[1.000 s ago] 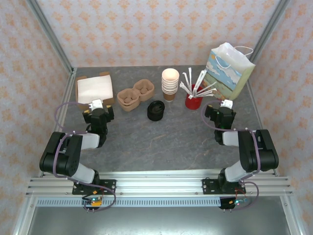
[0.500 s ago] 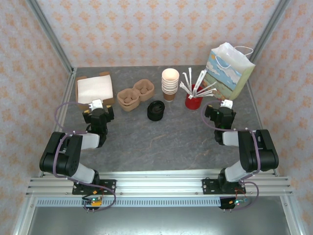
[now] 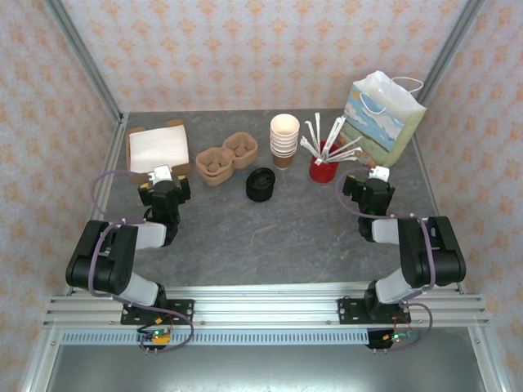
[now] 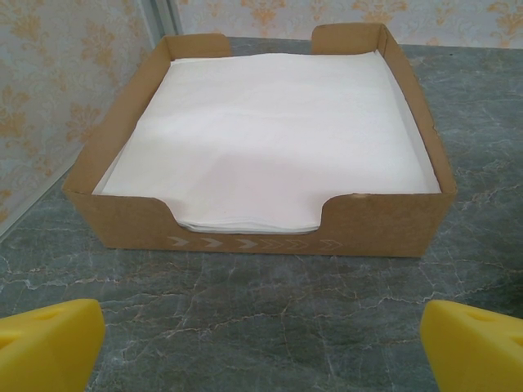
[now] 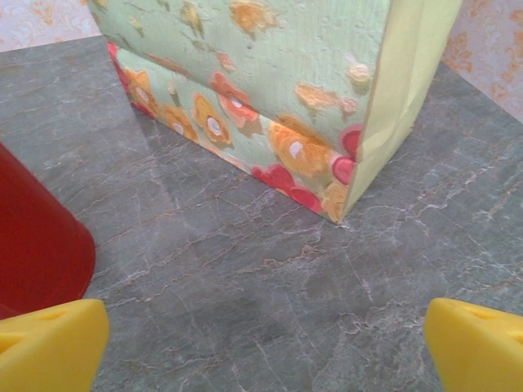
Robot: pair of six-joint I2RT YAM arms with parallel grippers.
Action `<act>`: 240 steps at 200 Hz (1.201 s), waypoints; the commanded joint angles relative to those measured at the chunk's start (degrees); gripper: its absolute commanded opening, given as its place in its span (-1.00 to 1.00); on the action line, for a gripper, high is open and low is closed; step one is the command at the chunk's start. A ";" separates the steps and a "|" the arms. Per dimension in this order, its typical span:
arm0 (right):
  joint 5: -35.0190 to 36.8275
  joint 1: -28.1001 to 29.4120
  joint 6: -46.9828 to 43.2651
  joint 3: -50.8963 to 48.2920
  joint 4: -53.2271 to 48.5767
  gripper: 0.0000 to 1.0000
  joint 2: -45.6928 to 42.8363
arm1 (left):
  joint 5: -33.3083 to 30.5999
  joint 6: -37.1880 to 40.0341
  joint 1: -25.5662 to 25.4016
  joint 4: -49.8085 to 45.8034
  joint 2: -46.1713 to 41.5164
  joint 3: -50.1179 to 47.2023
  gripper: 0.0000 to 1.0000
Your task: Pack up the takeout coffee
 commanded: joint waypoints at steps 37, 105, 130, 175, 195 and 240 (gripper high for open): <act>13.59 -0.02 13.75 5.94 -25.60 0.99 -23.87 | -7.16 -9.78 -0.41 -31.56 -20.12 8.86 1.00; -2.82 9.67 14.59 24.62 -49.60 0.91 -33.50 | 20.77 -23.04 -4.25 -52.59 -31.72 21.27 1.00; -3.99 18.82 10.40 39.15 -60.50 0.80 -24.29 | 20.70 -19.55 -10.92 -59.20 -28.14 28.44 0.99; -5.02 23.21 9.91 66.45 -77.22 0.39 1.24 | 21.21 -14.82 -19.00 -63.14 -18.89 37.77 0.87; -3.94 23.13 10.58 74.82 -80.33 0.27 9.04 | 19.82 -14.36 -21.02 -66.03 -15.14 41.77 0.81; -4.90 22.04 10.27 92.38 -86.79 0.00 24.92 | 18.08 -13.61 -23.23 -67.16 -12.12 43.70 0.78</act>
